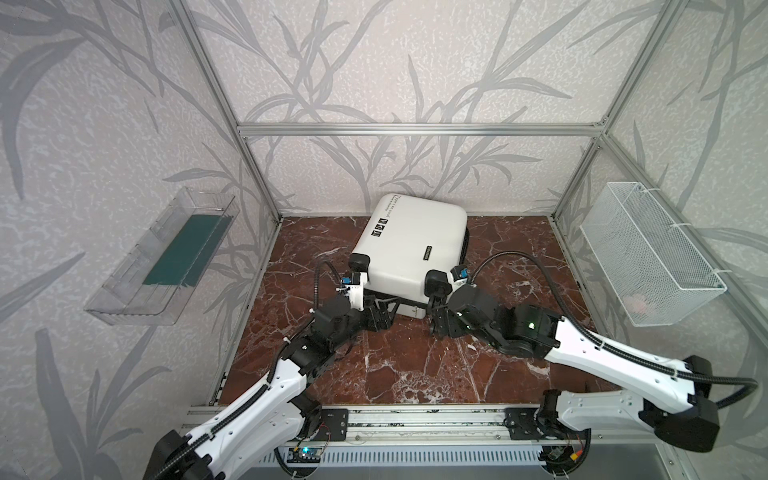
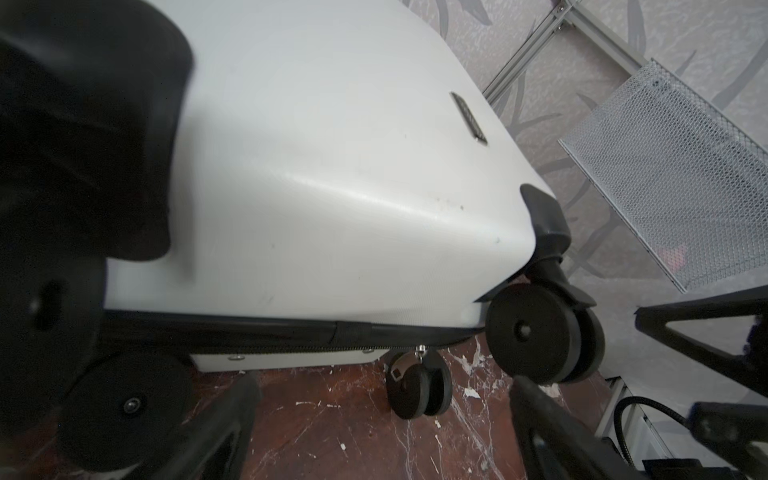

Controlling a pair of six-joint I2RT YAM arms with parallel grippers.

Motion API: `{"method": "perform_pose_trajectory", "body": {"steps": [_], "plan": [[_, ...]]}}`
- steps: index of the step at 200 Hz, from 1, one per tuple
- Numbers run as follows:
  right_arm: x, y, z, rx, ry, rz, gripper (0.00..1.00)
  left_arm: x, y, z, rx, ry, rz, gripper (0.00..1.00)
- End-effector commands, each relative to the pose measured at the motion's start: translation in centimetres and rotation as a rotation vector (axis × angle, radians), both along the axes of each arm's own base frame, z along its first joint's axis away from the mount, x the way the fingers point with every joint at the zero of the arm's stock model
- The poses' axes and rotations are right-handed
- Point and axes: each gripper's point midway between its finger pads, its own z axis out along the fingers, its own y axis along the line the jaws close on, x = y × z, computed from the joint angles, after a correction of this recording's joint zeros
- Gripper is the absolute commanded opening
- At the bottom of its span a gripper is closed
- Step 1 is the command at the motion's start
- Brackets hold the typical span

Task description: Pack the luggage

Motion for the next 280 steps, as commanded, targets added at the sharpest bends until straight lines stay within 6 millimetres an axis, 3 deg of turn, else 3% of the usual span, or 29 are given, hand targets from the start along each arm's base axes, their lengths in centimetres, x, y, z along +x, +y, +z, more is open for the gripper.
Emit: {"method": "perform_pose_trajectory", "body": {"steps": [1,103,156,212,252,280], "plan": [[0.8,-0.7,0.0,-0.082,-0.054,-0.099,0.87,-0.3,-0.1,-1.0,0.028,-0.043,0.024,0.95],[2.4,1.5,-3.0,-0.092,-0.074,-0.154,0.82,-3.9,-1.8,-6.2,0.134,-0.06,-0.068,0.94],[2.4,1.5,-4.3,-0.107,-0.054,-0.159,0.59,-3.6,-2.6,-7.6,0.16,-0.083,-0.092,0.93],[2.5,1.3,-3.6,-0.084,-0.061,-0.143,0.21,-2.7,-3.7,-7.6,0.2,-0.153,-0.119,0.92],[2.5,1.8,-1.9,-0.045,-0.077,-0.104,0.11,-2.6,-5.4,-7.8,0.224,-0.216,-0.193,0.85],[2.2,1.9,-1.5,-0.031,-0.075,-0.083,0.09,-2.6,-6.2,-6.7,0.213,-0.292,-0.185,0.78]]}}
